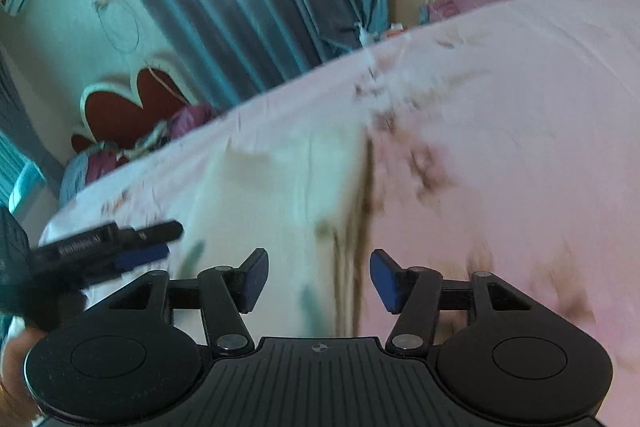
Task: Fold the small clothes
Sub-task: 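Press the folded sweater flat with the left tool and open the right tool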
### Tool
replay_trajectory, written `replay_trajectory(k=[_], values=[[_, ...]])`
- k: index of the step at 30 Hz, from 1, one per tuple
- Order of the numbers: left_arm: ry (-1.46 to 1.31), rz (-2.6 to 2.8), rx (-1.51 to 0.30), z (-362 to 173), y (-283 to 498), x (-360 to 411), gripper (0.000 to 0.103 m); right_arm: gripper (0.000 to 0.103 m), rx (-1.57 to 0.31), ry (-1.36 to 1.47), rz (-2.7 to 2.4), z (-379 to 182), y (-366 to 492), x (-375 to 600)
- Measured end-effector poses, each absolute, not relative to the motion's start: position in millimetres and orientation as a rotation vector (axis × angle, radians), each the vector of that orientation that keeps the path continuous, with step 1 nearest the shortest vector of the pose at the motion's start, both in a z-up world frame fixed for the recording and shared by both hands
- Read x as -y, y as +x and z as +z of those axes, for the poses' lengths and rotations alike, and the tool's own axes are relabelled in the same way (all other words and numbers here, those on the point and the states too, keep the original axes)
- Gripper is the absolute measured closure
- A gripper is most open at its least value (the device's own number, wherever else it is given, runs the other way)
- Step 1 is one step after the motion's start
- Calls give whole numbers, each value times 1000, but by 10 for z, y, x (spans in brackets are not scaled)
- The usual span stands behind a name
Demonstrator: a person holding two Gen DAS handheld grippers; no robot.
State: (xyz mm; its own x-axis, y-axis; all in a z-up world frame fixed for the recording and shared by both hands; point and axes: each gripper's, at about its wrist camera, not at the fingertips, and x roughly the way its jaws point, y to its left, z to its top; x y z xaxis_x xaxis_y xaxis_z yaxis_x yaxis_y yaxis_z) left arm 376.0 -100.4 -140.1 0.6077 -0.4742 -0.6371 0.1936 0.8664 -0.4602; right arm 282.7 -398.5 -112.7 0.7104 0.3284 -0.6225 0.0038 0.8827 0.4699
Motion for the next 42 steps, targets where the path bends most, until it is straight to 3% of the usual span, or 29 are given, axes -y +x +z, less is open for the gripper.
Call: replay_trajectory(k=[4,6,9,10,12,17,22,23,26,27,29,30,31,42], values=[[-407,-369,-867,-1513,4055,1051,40,47,-776,501,130,-1235,3314,3987],[-408,-356,-871,-1585,4142,1072,52,47,-793,528,113,-1317,3526,4011],[-414,-347,-890,-1707,4208,1063,51,47,-823,570,96,-1455,3740,4057],[-413,-342,-896,-1743,4215,1060,51,58,-830,576,87,-1493,3792,4059],[-406,-342,-884,-1795,4196,1044,56,90,-842,558,80,-1561,3816,4028],[-399,-335,-828,-1800,4067,1006,62,93,-772,319,168,-1512,3721,3818],[-397,-352,-855,-1815,4131,1031,58,93,-831,429,93,-1693,3783,4099],[-388,-354,-860,-1796,4146,1036,56,93,-836,434,98,-1677,3769,4107],[-337,-323,-866,-1741,4159,1056,32,92,-816,453,108,-1590,3730,4130],[-319,-313,-862,-1727,4151,1064,30,89,-806,462,111,-1550,3707,4140],[-298,-314,-862,-1706,4137,1070,29,68,-781,471,100,-1470,3682,4134],[-292,-314,-864,-1698,4133,1074,28,47,-762,470,101,-1425,3665,4122],[-289,-313,-866,-1689,4133,1079,28,43,-748,461,109,-1389,3649,4098],[-230,-324,-897,-1636,3992,1142,26,43,-828,421,119,-1515,3458,3902]])
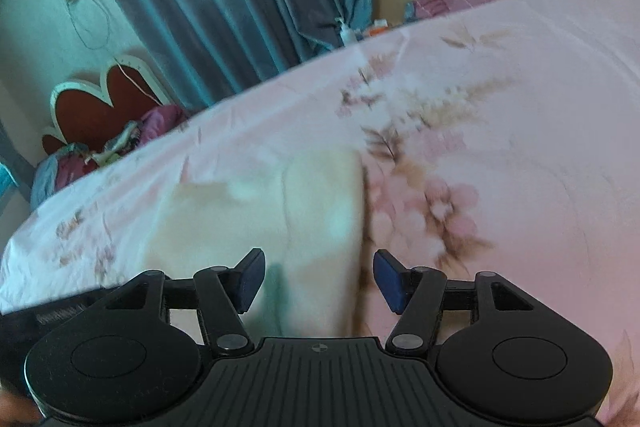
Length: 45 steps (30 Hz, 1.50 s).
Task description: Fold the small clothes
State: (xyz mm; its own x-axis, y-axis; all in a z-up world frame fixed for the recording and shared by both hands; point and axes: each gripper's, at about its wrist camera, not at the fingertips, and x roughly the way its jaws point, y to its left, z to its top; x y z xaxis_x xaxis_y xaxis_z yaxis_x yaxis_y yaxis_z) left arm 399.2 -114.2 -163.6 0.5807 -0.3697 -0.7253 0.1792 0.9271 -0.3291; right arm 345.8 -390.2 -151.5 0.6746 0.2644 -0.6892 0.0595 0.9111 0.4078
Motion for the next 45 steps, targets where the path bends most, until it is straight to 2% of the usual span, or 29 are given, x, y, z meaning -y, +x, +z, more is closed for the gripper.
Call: replay_trajectory(k=[6,7,8,10,15,17,18,27,29,31,32,36,41,42,44,45], values=[[-192,-341,-907,-1624,3878,1158,24,44,-854,506,97,-1625,3396,3992],[-193,-341,-909,-1620,3864,1149,24,56,-844,493,103,-1588,3375,3968],[-197,-339,-911,-1615,3846,1138,25,61,-837,485,118,-1555,3358,3939],[-202,-338,-918,-1595,3810,1121,25,61,-827,482,123,-1497,3313,3897],[-204,-369,-940,-1591,3705,1110,24,59,-852,510,97,-1545,3241,3885],[-205,-383,-952,-1619,3666,1102,23,49,-856,535,73,-1534,3201,3888],[-202,-392,-959,-1642,3648,1100,22,39,-861,528,66,-1523,3182,3871],[-196,-464,-981,-1725,3543,1006,21,38,-860,445,61,-1428,2643,3702],[-181,-484,-977,-1737,3496,980,21,49,-870,422,44,-1461,2484,3640],[-161,-501,-968,-1745,3435,960,22,75,-898,429,37,-1523,2360,3599],[-149,-510,-963,-1751,3420,969,22,79,-905,440,32,-1555,2307,3591],[-134,-529,-957,-1760,3387,964,21,83,-920,481,9,-1584,2116,3588],[-198,-515,-992,-1720,3442,921,21,84,-955,483,23,-1542,2109,3616],[-232,-508,-1002,-1714,3458,884,21,83,-956,473,30,-1506,2123,3612],[-310,-496,-1017,-1710,3516,830,20,56,-931,465,35,-1429,2167,3632],[-335,-487,-1023,-1711,3544,815,20,24,-894,465,37,-1380,2179,3651]])
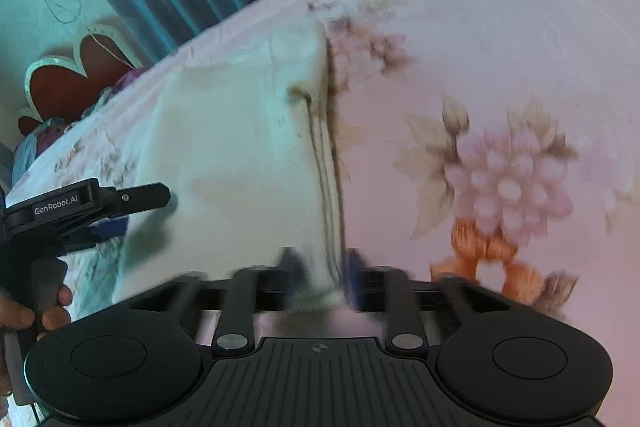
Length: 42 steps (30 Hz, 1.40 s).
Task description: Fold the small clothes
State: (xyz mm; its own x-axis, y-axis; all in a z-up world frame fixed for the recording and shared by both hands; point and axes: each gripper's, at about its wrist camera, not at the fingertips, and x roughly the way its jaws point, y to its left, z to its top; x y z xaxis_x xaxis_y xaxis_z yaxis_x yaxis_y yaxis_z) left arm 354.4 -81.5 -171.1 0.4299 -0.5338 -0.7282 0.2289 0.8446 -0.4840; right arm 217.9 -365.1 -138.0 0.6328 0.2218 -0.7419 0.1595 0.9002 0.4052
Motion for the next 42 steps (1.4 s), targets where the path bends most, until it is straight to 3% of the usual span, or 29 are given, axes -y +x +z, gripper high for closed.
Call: replay_trajectory(k=[1,14,15,17,22,23,25,28,30,33,42], values=[[-347,-475,-1025,-1712,3569,810,20,15,-856,462,46,-1341,2212,3666],[-306,-427,-1015,-1709,3819,1114,21,16,-806,499,114,-1492,3177,3815],[-305,-426,-1013,-1720,3832,1136,21,17,-817,506,131,-1530,3230,3812],[-308,-431,-1015,-1747,3854,1169,22,32,-843,495,151,-1606,3319,3795],[-293,-442,-1002,-1775,3894,1227,27,44,-850,535,187,-1738,3396,3801],[-287,-443,-996,-1774,3892,1236,34,46,-850,532,196,-1743,3410,3790],[-288,-442,-989,-1762,3882,1243,44,62,-862,557,216,-1743,3432,3783],[-292,-438,-977,-1727,3872,1262,57,69,-871,548,237,-1708,3444,3768],[-264,-444,-956,-1677,3841,1283,64,72,-861,560,248,-1670,3427,3781],[-255,-445,-943,-1620,3813,1283,66,72,-843,575,252,-1631,3419,3773],[-242,-457,-911,-1338,3713,1057,68,73,-800,591,297,-1346,3344,3520]])
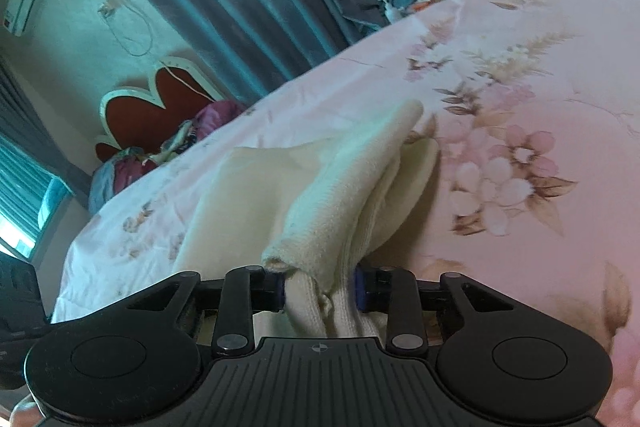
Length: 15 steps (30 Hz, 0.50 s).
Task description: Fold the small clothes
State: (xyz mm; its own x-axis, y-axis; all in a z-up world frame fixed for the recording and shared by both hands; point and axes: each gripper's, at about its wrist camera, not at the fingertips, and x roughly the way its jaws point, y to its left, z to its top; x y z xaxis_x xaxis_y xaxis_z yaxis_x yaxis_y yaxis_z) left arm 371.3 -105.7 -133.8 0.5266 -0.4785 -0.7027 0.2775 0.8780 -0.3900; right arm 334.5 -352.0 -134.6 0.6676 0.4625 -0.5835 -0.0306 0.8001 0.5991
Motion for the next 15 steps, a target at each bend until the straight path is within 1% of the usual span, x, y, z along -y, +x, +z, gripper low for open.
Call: replay_trajectory(k=[7,15], values=[[-246,-458,-858,-946,3636,440,68,73,-764,572,331,-1062,3256,2894],[-269,-480,-825,-840,3640,-682,68,73,-741,592,319,-910,3222,1775]])
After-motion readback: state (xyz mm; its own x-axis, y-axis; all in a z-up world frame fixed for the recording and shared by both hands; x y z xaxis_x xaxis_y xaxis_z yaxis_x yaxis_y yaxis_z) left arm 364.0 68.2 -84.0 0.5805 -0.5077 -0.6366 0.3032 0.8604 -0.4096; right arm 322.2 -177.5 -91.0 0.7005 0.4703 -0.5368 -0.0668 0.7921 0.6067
